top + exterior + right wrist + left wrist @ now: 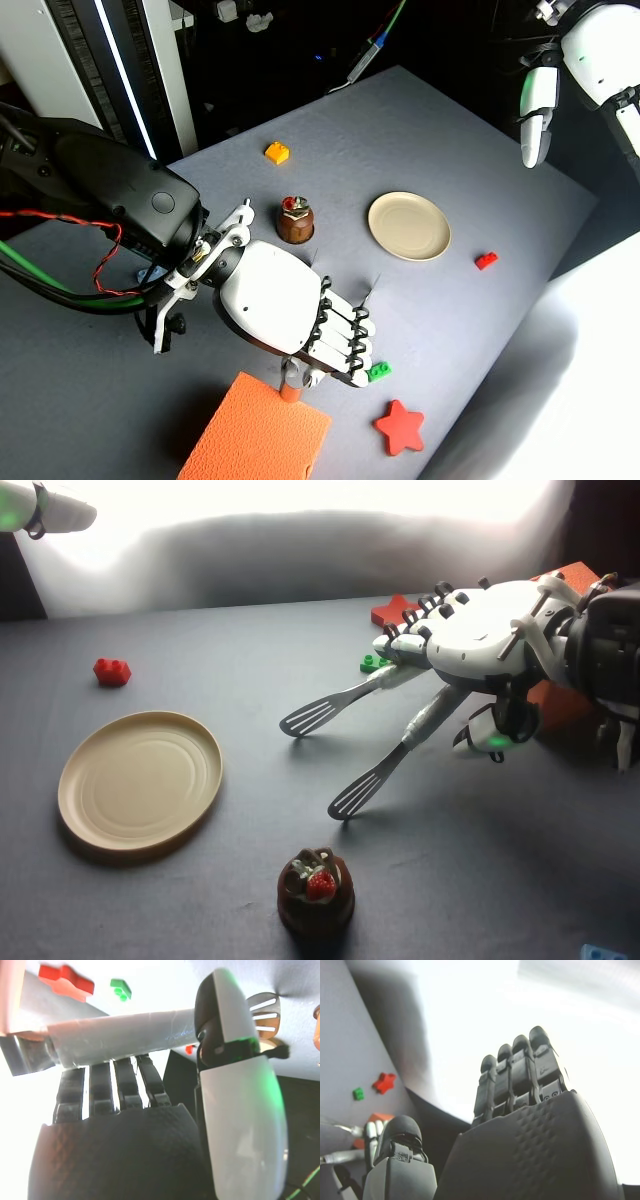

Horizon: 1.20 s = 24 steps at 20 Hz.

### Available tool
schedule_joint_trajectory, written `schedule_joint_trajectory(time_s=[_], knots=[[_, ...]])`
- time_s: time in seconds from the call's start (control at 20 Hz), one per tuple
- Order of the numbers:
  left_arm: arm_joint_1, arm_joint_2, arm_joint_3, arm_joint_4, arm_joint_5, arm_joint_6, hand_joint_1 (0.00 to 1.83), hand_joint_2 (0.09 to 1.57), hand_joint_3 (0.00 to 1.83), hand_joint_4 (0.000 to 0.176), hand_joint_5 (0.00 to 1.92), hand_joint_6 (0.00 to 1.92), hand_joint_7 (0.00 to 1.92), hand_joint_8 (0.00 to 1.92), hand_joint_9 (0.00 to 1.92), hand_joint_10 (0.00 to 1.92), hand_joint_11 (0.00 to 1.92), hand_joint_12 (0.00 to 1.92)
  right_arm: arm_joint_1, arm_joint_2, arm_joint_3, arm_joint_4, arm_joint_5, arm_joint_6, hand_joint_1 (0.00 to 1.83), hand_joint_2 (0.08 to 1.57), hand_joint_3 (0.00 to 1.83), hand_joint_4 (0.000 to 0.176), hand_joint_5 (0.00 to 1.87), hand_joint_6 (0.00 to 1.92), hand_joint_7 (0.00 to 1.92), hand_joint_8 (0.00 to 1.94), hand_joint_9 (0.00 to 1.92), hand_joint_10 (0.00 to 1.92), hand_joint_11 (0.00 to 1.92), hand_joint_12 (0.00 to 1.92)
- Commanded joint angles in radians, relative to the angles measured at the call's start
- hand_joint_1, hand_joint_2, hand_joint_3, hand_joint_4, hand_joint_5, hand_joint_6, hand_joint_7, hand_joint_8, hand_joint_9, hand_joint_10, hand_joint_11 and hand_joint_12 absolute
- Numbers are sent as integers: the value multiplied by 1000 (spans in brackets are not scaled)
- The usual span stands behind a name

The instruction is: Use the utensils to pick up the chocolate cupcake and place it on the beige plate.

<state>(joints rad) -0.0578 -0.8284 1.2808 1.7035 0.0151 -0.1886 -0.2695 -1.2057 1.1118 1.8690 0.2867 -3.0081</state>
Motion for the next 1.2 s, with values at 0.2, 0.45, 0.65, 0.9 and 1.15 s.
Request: schedule_joint_trajectory(time_s=[0.2,0.45,0.65,0.9,1.15], knots=[[-5,12,-1,4,31,2,0,1112,0,0,112,4,105,4,69,6,0,88,2,3,3,-24,-12,-2,1005,1017,0,0,57,7,56,3,39,1,0,98],[-5,12,-1,-1,31,2,0,1114,0,0,105,2,95,1,61,5,2,27,14,3,2,-16,-12,-2,951,1038,6,0,45,0,46,1,35,2,14,42],[-5,12,-1,-2,32,2,0,1115,1,0,119,6,101,3,75,9,20,41,32,3,3,-16,-11,-2,958,1054,6,0,50,1,57,1,34,1,0,104],[-5,12,-1,-2,32,2,0,1118,2,0,135,8,114,4,86,8,31,60,28,3,4,-16,-11,-2,974,1020,0,0,74,7,86,5,62,6,0,148],[-5,11,-1,-2,33,2,0,1124,1,0,112,4,90,3,51,4,5,2,21,-5,17,-4,-7,-2,981,1032,0,0,153,11,158,8,122,10,0,260]])
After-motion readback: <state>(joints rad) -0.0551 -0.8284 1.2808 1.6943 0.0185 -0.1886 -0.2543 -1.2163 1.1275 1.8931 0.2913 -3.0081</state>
